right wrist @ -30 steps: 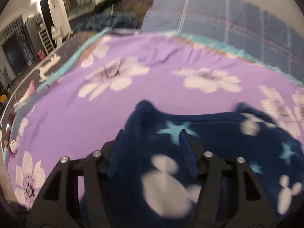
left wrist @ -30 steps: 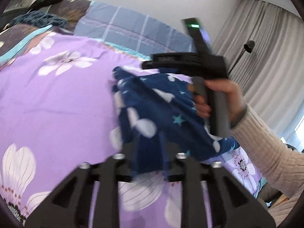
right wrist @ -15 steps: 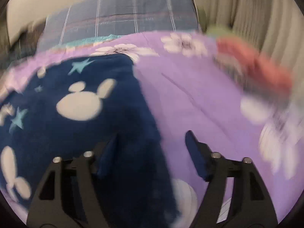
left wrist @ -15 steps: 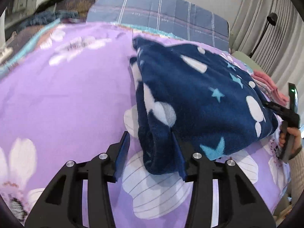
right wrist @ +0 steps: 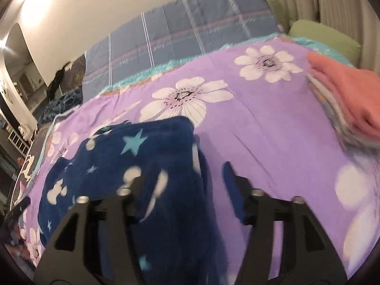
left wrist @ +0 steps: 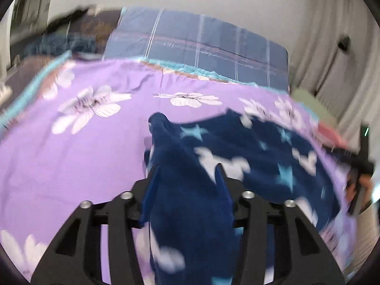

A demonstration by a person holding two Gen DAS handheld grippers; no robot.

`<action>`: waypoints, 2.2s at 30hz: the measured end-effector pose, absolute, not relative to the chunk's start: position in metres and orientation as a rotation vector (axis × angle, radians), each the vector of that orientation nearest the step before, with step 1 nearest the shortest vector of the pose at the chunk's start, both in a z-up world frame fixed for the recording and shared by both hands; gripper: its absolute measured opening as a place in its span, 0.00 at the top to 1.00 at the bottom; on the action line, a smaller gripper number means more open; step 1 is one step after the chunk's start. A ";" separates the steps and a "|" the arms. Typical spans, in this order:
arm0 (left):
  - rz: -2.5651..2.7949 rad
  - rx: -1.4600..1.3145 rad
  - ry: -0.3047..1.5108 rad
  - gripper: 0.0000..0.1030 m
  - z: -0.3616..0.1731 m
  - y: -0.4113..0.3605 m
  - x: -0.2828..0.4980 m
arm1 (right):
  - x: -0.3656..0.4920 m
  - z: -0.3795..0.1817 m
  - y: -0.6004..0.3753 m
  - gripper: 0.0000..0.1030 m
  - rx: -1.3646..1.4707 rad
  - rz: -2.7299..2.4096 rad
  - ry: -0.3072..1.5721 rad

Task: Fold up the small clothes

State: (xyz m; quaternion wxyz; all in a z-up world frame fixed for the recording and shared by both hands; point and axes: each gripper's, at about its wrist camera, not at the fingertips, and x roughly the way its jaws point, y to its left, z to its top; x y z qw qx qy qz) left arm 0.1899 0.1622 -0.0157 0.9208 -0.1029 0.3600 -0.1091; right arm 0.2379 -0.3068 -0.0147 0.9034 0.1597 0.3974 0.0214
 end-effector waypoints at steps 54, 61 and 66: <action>-0.207 0.073 0.551 0.14 -0.031 0.116 0.100 | 0.083 0.011 -0.149 0.31 0.026 0.116 0.560; -0.182 0.018 0.772 0.12 -0.091 0.133 0.111 | 0.079 -0.002 -0.118 0.33 -0.003 0.155 0.618; -0.247 -0.179 0.831 0.12 -0.105 0.157 0.115 | 0.086 -0.016 -0.109 0.41 0.033 0.169 0.679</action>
